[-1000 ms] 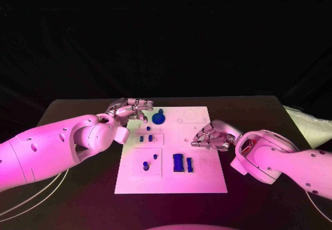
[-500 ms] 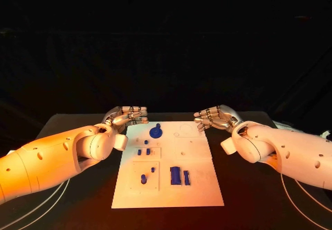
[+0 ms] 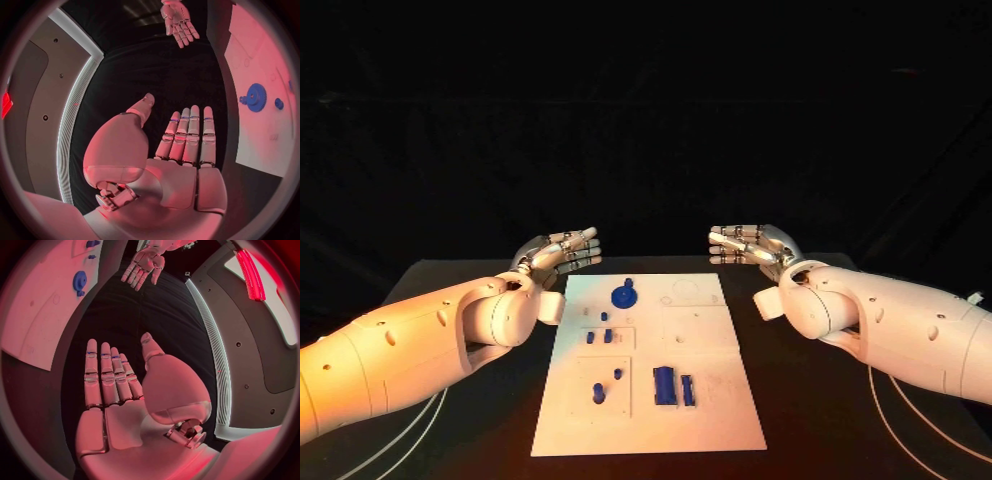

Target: Assemble the parts on the task board

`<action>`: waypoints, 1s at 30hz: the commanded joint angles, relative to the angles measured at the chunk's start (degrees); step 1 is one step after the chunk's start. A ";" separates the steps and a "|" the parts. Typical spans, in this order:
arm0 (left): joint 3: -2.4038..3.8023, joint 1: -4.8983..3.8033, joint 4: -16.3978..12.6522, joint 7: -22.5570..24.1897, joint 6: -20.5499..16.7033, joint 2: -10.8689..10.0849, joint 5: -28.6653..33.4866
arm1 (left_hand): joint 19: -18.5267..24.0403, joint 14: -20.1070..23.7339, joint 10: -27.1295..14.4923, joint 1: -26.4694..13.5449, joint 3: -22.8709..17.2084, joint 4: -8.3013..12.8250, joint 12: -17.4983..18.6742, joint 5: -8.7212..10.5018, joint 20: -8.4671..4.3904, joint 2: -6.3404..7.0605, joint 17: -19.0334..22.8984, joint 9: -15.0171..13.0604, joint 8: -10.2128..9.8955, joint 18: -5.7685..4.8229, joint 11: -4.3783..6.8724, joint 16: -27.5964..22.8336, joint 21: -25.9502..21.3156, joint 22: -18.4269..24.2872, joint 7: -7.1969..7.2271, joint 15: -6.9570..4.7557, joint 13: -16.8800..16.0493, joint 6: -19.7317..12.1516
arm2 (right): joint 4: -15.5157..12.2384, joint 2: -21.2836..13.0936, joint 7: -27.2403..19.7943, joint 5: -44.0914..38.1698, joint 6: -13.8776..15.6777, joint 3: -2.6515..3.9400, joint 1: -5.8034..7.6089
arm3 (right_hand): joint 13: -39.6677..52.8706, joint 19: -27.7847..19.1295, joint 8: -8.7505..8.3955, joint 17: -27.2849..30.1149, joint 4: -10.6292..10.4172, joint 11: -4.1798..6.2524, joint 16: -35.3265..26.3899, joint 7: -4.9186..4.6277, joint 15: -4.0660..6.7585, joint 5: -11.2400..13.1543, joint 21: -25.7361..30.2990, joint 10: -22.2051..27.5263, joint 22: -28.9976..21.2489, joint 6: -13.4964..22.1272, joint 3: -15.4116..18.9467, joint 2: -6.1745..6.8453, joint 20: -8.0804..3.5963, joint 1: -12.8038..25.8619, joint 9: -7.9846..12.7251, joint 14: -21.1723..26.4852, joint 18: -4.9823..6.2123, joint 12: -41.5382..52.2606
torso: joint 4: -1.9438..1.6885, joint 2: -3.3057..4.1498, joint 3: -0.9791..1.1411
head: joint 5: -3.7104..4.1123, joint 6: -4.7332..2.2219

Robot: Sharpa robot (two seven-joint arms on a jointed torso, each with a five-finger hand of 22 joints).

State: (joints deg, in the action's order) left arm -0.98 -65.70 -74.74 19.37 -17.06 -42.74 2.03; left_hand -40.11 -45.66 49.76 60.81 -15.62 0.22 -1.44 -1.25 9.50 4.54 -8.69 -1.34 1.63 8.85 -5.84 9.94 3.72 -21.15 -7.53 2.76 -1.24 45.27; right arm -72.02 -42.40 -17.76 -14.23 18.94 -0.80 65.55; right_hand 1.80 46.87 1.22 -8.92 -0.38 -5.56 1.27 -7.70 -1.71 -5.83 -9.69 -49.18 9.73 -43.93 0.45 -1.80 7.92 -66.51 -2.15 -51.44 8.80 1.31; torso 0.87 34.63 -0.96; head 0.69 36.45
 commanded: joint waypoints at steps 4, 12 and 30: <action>0.32 1.38 -4.15 3.38 -8.08 -0.46 -0.68 | 16.31 18.56 -20.23 -24.70 6.36 -0.22 1.44 1.25 -3.87 -4.54 3.53 1.34 -1.63 -3.34 5.84 -4.07 -3.72 8.60 3.06 -2.76 1.24 -18.38 | -5.22 -0.59 -4.09 4.42 8.12 0.26 -1.51 | -1.80 -19.08 -1.22 3.62 0.38 5.56 -1.27 3.15 1.71 5.83 3.94 20.00 -3.96 17.88 -0.45 1.80 -3.22 27.06 2.15 20.94 -3.26 -1.31 | -0.75 -2.96 0.83 | -0.58 -1.76; 0.77 4.22 -11.71 8.19 -21.04 -1.48 -1.60 | 22.89 26.06 -28.40 -34.69 8.91 -0.22 1.44 1.25 -5.42 -4.54 8.69 1.34 -1.63 -4.47 5.84 -5.66 -3.72 12.07 7.53 -2.76 1.24 -25.82 | -14.36 -1.81 -9.80 11.47 20.38 0.65 -4.30 | -1.80 -26.70 -1.22 8.92 0.38 5.56 -1.27 7.70 1.71 5.83 5.52 28.03 -5.54 25.05 -0.45 1.80 -7.92 37.89 2.15 29.33 -4.50 -1.31 | -0.87 -3.45 0.96 | -0.69 -2.08; 0.98 5.53 -15.21 10.43 -27.05 -1.95 -2.03 | 32.04 36.49 -39.76 -48.58 15.62 -0.22 1.44 1.25 -9.50 -4.54 8.69 1.34 -1.63 -8.85 5.84 -9.94 -3.72 16.91 7.53 -2.76 1.24 -36.16 | -17.94 -2.29 -12.03 14.23 25.18 0.80 -5.39 | -1.80 -37.28 -1.22 8.92 0.38 5.56 -1.27 7.70 1.71 5.83 9.69 39.15 -9.73 34.95 -0.45 1.80 -7.92 52.89 2.15 40.93 -8.80 -1.31 | -0.87 -3.45 0.96 | -0.69 -2.08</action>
State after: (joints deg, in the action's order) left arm -0.07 -60.15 -89.78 28.07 -42.75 -44.73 0.72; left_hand -10.93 -12.43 13.57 16.62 -2.31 -0.03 -0.39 -0.22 0.31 0.02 -0.25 -0.06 0.40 1.28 -0.02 0.65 0.35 -5.76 -0.12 -0.02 -0.06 12.40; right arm -89.83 -44.66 -28.27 -0.49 43.15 -0.03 60.20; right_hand 0.07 12.92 0.20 -0.26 -0.07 -0.01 0.26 -0.13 0.01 -0.30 -0.53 -13.57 0.36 -12.10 0.14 -0.03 0.16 -18.42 -0.06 -14.17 1.08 0.35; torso 0.00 31.19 0.01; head 0.00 34.37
